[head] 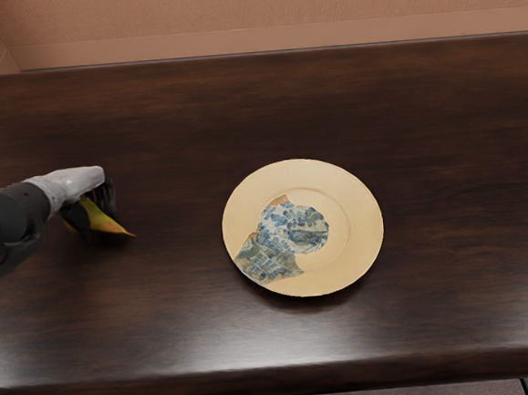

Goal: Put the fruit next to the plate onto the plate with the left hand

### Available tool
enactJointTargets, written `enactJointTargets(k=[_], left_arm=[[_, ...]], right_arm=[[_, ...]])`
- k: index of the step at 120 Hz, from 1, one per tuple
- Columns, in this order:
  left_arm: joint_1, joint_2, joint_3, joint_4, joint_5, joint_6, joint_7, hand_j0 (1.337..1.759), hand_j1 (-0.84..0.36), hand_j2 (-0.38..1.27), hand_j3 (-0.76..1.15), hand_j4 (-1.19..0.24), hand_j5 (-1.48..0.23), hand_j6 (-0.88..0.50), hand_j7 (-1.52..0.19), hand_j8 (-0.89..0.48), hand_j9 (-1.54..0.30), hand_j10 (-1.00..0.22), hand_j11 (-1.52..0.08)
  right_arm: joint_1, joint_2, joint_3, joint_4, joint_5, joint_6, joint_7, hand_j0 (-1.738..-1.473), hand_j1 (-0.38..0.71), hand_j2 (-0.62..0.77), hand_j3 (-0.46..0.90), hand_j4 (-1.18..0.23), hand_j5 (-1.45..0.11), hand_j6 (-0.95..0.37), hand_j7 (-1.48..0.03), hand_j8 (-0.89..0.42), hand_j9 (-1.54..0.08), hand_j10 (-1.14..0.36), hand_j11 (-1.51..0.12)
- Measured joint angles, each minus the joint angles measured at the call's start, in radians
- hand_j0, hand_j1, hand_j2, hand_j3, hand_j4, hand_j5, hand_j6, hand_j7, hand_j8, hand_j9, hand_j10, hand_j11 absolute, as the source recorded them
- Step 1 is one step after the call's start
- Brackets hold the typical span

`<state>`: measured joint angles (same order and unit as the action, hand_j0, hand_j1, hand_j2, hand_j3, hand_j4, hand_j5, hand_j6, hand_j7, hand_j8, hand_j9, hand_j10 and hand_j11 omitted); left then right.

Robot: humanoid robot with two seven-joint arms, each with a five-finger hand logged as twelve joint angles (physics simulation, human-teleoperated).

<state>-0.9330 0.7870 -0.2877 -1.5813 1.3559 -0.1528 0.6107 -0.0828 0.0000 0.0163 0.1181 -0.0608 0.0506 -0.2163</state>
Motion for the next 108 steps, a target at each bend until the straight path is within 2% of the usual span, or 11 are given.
enactJointTargets(k=[37,47,76,108], left_arm=[[-0.054,-0.001,-0.039,-0.052,-0.026,-0.031,0.000,1.655,-0.26,0.42,0.00,-0.70,-0.95,-0.64,-0.93,-0.48,-0.94,-0.52,-0.94],[-0.073,-0.007,-0.055,-0.067,-0.039,-0.041,0.000,1.655,-0.27,0.44,0.00,-0.70,-0.95,-0.63,-0.93,-0.48,-0.94,-0.52,-0.94],[-0.118,-0.080,-0.078,-0.102,-0.060,-0.051,0.000,1.656,-0.30,0.50,0.00,-0.69,-0.95,-0.63,-0.94,-0.45,-0.94,-0.52,-0.93],[-0.123,-0.192,-0.115,-0.113,-0.066,-0.076,0.000,1.657,-0.33,0.56,0.00,-0.70,-0.94,-0.61,-0.95,-0.46,-0.93,-0.50,-0.93]], right_arm=[[-0.001,0.000,-0.001,0.000,0.001,0.001,0.000,-1.658,-0.35,0.00,0.00,0.00,0.00,0.00,0.00,0.00,0.00,0.00,0.00],[-0.002,0.000,-0.001,0.000,0.001,0.001,0.000,-1.658,-0.35,0.00,0.00,0.00,0.00,0.00,0.00,0.00,0.00,0.00,0.00],[-0.002,0.000,-0.001,0.000,0.001,0.001,0.000,-1.658,-0.35,0.00,0.00,0.00,0.00,0.00,0.00,0.00,0.00,0.00,0.00],[-0.003,0.000,-0.001,0.000,0.001,0.001,0.000,-1.658,-0.35,0.00,0.00,0.00,0.00,0.00,0.00,0.00,0.00,0.00,0.00]])
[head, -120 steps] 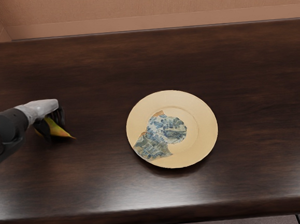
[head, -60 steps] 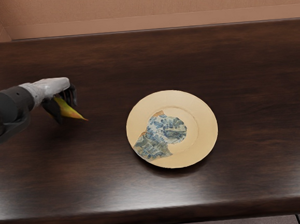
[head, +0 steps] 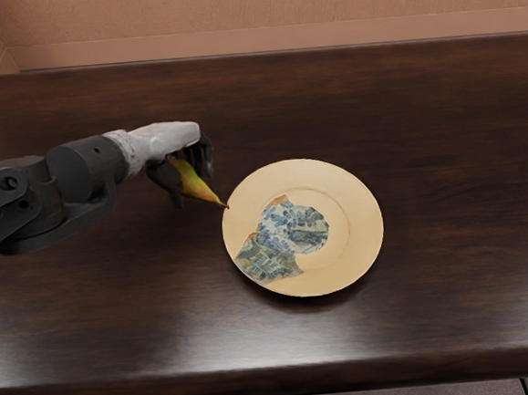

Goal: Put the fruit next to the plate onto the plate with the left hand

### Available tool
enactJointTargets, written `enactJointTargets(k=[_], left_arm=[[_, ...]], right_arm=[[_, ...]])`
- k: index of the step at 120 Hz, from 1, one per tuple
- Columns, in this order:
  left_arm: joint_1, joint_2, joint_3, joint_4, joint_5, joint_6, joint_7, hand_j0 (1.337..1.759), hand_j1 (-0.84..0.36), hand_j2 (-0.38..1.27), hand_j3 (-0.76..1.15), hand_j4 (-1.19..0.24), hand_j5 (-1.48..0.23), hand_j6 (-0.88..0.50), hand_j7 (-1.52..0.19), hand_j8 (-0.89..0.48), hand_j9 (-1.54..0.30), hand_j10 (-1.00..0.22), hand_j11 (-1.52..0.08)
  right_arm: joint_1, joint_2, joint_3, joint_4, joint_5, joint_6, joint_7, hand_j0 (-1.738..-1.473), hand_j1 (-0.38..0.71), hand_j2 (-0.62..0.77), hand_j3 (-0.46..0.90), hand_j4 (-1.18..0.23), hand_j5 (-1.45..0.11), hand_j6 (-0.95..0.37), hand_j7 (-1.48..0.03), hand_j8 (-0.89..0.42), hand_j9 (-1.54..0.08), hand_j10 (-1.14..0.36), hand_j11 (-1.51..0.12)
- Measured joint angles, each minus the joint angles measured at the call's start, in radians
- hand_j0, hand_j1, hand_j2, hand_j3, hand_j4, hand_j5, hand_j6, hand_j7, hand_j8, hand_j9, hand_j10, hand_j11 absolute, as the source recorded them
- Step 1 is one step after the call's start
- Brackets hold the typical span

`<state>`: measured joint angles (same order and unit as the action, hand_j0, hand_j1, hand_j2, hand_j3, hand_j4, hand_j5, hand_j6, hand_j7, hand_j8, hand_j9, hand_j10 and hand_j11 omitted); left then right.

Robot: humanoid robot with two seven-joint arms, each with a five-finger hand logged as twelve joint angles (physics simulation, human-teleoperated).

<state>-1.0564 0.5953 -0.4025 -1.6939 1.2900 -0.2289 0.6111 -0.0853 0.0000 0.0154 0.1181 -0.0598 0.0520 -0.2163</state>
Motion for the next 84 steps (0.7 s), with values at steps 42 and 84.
enactJointTargets(k=[42,84], left_arm=[[-0.042,-0.161,-0.010,0.000,-0.001,-0.054,0.000,1.656,-0.42,0.69,0.00,-0.69,-0.95,-0.59,-0.94,-0.42,-0.93,-0.48,-0.93],[-0.027,-0.238,0.014,0.054,0.009,-0.088,0.000,1.655,-0.41,0.68,0.00,-0.68,-0.95,-0.61,-0.94,-0.44,-0.93,-0.50,-0.92]], right_arm=[[0.000,0.000,0.000,0.000,0.000,0.000,0.000,-1.658,-0.35,0.00,0.00,0.00,0.00,0.00,0.00,0.00,0.00,0.00,0.00],[0.000,0.000,0.000,0.000,0.000,0.000,0.000,-1.658,-0.35,0.00,0.00,0.00,0.00,0.00,0.00,0.00,0.00,0.00,0.00]])
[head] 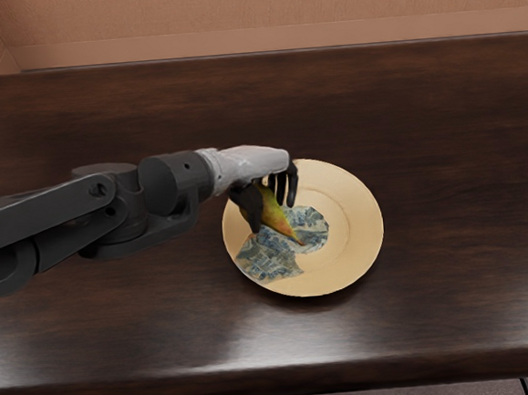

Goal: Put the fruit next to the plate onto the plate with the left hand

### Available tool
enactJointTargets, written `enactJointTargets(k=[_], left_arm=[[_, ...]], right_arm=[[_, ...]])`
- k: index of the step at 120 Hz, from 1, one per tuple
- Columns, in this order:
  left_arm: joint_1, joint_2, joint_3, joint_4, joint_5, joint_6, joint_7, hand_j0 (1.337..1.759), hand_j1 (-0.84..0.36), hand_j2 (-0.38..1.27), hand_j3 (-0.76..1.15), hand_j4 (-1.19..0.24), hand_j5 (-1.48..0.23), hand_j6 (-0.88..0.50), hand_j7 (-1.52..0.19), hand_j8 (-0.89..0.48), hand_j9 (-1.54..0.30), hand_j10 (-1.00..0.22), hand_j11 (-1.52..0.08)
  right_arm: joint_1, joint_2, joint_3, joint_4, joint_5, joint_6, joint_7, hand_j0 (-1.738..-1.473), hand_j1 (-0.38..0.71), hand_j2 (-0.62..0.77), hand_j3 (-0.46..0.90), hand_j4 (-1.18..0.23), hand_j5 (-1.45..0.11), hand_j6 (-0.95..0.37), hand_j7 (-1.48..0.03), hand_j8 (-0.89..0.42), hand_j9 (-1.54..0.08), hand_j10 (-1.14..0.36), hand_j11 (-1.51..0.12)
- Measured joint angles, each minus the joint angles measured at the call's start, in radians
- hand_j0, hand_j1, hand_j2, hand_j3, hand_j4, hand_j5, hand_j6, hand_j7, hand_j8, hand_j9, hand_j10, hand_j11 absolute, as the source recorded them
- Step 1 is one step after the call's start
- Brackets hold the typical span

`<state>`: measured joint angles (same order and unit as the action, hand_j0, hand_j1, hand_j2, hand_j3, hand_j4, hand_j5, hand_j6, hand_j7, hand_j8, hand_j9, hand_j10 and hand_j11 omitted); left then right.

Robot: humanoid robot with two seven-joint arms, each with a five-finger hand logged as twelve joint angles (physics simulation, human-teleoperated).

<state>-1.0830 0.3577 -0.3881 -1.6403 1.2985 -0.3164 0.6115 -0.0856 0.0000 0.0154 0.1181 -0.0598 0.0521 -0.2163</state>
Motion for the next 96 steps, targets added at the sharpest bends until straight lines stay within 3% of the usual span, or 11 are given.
enactJointTargets(k=[51,71,96], left_arm=[[0.008,-0.032,0.051,0.044,0.001,-0.006,0.000,1.657,-0.44,0.71,0.00,-0.65,-0.90,-0.61,-0.89,-0.44,-0.88,-0.50,-0.87],[0.021,-0.052,0.042,0.061,-0.005,0.001,-0.001,1.657,-0.10,0.33,0.00,-0.37,-0.51,-0.36,-0.51,-0.28,-0.50,-0.31,-0.49],[0.020,-0.042,0.030,0.066,-0.051,0.001,-0.001,1.658,0.17,0.12,0.00,-0.15,-0.20,-0.15,-0.20,-0.12,-0.20,-0.13,-0.20]], right_arm=[[0.000,0.000,0.000,0.000,0.000,0.000,0.000,-1.658,-0.35,0.00,0.00,0.00,0.00,0.00,0.00,0.00,0.00,0.00,0.00],[0.000,0.000,0.000,0.000,0.000,0.000,0.000,-1.658,-0.35,0.00,0.00,0.00,0.00,0.00,0.00,0.00,0.00,0.00,0.00],[0.000,0.000,0.000,0.000,0.000,0.000,0.000,-1.658,-0.35,0.00,0.00,0.00,0.00,0.00,0.00,0.00,0.00,0.00,0.00]])
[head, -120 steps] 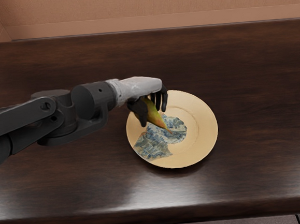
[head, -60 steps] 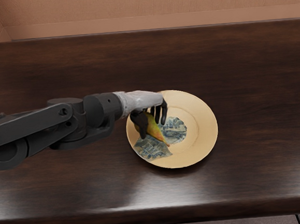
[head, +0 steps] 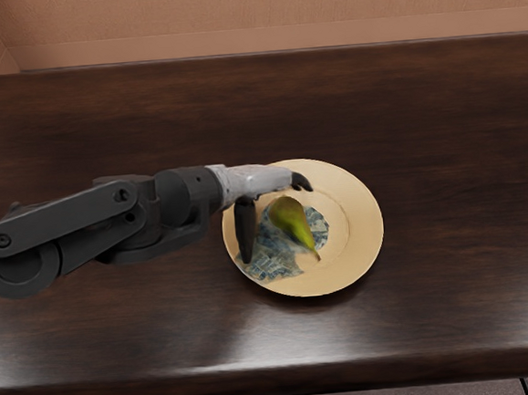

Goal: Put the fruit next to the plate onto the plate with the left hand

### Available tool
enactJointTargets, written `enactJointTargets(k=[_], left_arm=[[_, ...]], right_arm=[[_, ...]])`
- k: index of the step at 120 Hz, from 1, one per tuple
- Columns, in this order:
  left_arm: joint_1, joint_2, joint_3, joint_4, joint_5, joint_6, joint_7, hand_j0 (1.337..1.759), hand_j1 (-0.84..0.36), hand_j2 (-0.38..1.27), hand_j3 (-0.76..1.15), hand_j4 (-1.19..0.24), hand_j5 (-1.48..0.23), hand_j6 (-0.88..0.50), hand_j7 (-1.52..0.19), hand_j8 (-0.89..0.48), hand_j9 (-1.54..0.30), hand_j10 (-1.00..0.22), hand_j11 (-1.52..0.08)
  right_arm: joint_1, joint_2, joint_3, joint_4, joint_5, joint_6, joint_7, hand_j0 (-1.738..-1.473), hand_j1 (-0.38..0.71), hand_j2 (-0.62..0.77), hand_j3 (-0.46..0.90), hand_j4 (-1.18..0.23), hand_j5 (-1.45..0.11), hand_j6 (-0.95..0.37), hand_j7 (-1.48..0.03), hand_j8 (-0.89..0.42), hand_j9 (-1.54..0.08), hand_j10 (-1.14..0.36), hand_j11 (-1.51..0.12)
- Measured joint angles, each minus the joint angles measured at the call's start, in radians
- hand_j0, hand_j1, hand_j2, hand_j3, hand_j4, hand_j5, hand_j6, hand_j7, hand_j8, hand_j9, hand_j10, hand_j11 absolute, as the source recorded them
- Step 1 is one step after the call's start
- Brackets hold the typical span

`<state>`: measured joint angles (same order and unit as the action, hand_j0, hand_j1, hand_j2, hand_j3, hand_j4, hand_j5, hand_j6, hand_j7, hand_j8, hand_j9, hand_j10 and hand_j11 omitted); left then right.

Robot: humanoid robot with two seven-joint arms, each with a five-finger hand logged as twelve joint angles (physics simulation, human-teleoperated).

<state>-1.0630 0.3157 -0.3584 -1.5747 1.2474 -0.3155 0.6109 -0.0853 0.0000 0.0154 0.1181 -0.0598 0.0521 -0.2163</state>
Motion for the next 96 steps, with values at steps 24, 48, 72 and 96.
enactJointTargets(k=[24,48,72,96], left_arm=[[-0.002,0.118,-0.054,0.001,-0.190,-0.016,0.000,1.658,0.27,0.05,0.00,-0.07,-0.09,-0.07,-0.09,-0.06,-0.09,-0.06,-0.09],[0.000,0.315,-0.150,0.000,-0.466,-0.170,0.000,1.658,0.30,0.02,0.00,-0.04,-0.05,-0.04,-0.05,-0.04,-0.05,-0.04,-0.05],[0.000,0.495,-0.245,0.000,-0.686,-0.277,0.000,1.658,0.32,0.01,0.00,-0.03,-0.04,-0.03,-0.04,-0.03,-0.04,-0.03,-0.04],[0.000,0.637,-0.263,0.003,-0.856,-0.293,0.000,1.658,0.32,0.01,0.00,-0.03,-0.03,-0.03,-0.03,-0.02,-0.03,-0.02,-0.03]], right_arm=[[0.000,0.000,0.000,0.000,0.000,0.000,0.000,-1.658,-0.35,0.00,0.00,0.00,0.00,0.00,0.00,0.00,0.00,0.00,0.00],[0.000,0.000,0.000,0.000,0.000,0.000,0.000,-1.658,-0.35,0.00,0.00,0.00,0.00,0.00,0.00,0.00,0.00,0.00,0.00],[0.000,0.000,0.000,0.000,0.000,0.000,0.000,-1.658,-0.35,0.00,0.00,0.00,0.00,0.00,0.00,0.00,0.00,0.00,0.00],[0.000,0.000,0.000,0.000,0.000,0.000,0.000,-1.658,-0.35,0.00,0.00,0.00,0.00,0.00,0.00,0.00,0.00,0.00,0.00]])
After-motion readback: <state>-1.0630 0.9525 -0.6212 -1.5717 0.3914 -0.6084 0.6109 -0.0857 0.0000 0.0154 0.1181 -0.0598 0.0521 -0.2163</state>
